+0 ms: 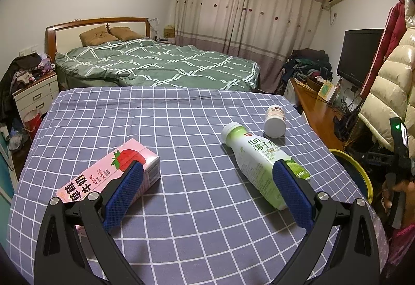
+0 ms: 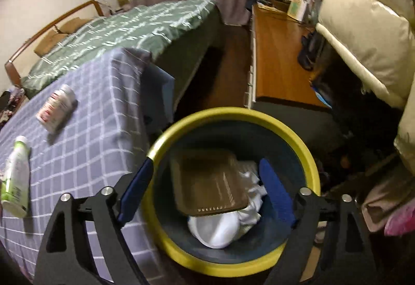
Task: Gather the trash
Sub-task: 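Carry the brown tray over the bin and open the right tool, then grasp the pink strawberry milk carton with the left tool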
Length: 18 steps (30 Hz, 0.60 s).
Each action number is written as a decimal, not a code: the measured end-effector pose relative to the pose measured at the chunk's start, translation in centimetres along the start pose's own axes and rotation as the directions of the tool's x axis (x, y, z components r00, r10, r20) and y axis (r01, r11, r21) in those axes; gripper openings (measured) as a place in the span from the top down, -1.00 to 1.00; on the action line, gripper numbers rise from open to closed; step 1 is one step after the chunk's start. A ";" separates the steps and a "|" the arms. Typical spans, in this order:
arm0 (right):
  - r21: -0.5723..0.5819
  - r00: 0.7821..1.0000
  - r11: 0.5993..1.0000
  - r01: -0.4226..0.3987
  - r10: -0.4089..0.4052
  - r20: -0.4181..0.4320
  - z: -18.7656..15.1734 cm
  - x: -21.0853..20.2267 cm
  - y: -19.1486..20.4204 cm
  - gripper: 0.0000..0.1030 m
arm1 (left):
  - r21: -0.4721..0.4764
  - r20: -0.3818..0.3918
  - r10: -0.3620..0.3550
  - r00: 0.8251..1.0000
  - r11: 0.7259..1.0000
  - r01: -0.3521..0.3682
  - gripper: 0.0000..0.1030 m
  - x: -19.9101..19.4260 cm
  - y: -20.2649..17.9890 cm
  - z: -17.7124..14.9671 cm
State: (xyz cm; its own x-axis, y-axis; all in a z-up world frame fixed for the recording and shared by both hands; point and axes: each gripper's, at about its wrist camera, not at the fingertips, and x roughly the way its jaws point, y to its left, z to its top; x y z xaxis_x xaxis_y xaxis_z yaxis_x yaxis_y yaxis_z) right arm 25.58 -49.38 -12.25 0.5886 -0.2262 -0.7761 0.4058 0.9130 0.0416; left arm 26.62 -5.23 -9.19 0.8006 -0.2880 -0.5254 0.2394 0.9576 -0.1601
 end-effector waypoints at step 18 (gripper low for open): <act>-0.126 0.914 0.924 -0.361 0.377 0.148 1.8 -4.0 13.1 -0.77 | 0.077 -0.078 0.037 0.996 0.997 -0.031 -0.90 -1.4 3.9 1.0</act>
State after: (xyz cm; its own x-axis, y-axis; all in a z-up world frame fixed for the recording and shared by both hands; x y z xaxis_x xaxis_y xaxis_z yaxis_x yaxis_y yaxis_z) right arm 29.79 -37.13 -7.49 0.7945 0.0876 -0.6009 0.0745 0.9680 0.2397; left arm 27.02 -1.10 -8.27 0.7638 -0.2514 -0.5945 0.2556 0.9635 -0.0791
